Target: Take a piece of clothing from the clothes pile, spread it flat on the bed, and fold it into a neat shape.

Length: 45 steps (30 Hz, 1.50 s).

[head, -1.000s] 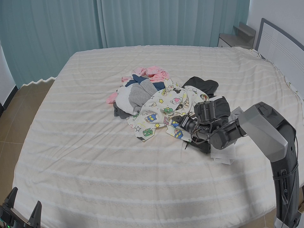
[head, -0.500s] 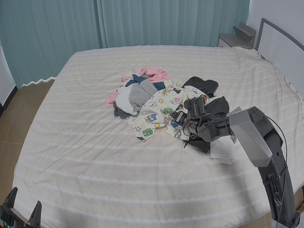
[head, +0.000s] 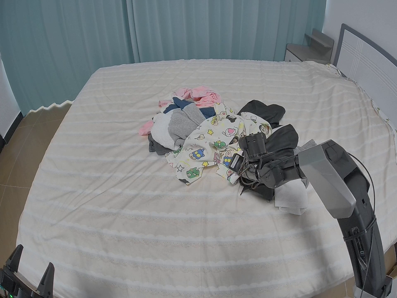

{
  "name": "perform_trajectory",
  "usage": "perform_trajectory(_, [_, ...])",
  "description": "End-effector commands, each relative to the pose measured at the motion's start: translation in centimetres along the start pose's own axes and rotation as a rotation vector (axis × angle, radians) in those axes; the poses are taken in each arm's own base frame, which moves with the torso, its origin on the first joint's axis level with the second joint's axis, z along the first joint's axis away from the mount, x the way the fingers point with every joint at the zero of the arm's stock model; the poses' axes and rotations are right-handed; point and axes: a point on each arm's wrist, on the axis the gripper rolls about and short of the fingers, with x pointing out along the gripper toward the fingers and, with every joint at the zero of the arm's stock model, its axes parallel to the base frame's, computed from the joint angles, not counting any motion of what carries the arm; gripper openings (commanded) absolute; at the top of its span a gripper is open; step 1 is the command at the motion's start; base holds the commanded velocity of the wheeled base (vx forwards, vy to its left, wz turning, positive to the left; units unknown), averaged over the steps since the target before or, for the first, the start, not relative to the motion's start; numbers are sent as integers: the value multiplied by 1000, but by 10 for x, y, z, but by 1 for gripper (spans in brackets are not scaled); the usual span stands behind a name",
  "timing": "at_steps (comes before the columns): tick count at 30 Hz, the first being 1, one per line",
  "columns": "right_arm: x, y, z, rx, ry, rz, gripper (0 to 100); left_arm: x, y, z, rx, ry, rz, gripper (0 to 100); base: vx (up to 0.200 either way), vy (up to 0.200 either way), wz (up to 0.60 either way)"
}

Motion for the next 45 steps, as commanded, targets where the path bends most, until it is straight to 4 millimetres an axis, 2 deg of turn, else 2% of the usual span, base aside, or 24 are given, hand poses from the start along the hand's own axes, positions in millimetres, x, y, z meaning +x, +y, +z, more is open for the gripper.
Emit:
perform_trajectory(1, [-23,-2,17,22,-6,-13,0,0,0,-5,1,-2,0,100,0,0,0])
perform_trajectory(4, [-35,-3,19,35,8,-15,0,0,0,-5,1,-1,0,100,0,0,0])
perform_trajectory(6, [-51,-1,20,52,14,9,0,0,0,-5,1,-2,0,100,0,0,0])
perform_trajectory(7, [-51,-1,20,52,14,9,0,0,0,-5,1,-2,0,100,0,0,0])
perform_trajectory(8, [-66,-2,20,51,28,24,0,0,0,-5,1,-2,0,100,0,0,0])
perform_trajectory(10, [-81,-5,18,46,57,33,0,0,0,-5,0,-1,0,100,0,0,0])
perform_trajectory(16, [-119,-28,14,53,115,46,0,0,0,-5,1,-2,0,100,0,0,0])
perform_trajectory(17, [-120,-29,14,53,116,45,0,0,0,-5,1,-1,0,100,0,0,0])
perform_trajectory(18, [-130,-39,14,55,127,47,0,0,0,-5,1,-1,0,100,0,0,0])
perform_trajectory(19, [-130,-39,14,55,127,47,0,0,0,-5,1,-1,0,100,0,0,0])
perform_trajectory(21, [-151,-51,18,68,148,75,0,0,0,-5,0,-1,0,100,0,0,0])
perform_trajectory(23, [-160,-57,25,77,138,96,0,0,0,-5,1,-2,0,100,0,0,0])
perform_trajectory(26, [-157,-69,41,85,87,92,0,0,0,-5,0,-2,0,100,0,0,0])
perform_trajectory(28, [-150,-78,43,75,75,77,0,0,0,-5,0,-1,0,100,0,0,0])
perform_trajectory(31, [-150,-78,43,75,75,77,0,0,0,-5,0,-1,0,100,0,0,0])
perform_trajectory(33, [-146,-90,30,59,117,47,0,0,0,-5,0,-1,0,100,0,0,0])
perform_trajectory(38, [-149,-95,15,54,208,75,0,0,0,-5,0,-2,0,100,0,0,0])
perform_trajectory(41, [-144,-95,9,52,234,85,0,0,0,-5,0,-2,0,100,0,0,0])
perform_trajectory(42, [-140,-95,8,53,233,81,100,0,0,-5,0,-2,0,100,0,0,0])
perform_trajectory(45, [-134,-93,11,60,199,101,100,0,0,-5,0,-2,0,100,0,0,0])
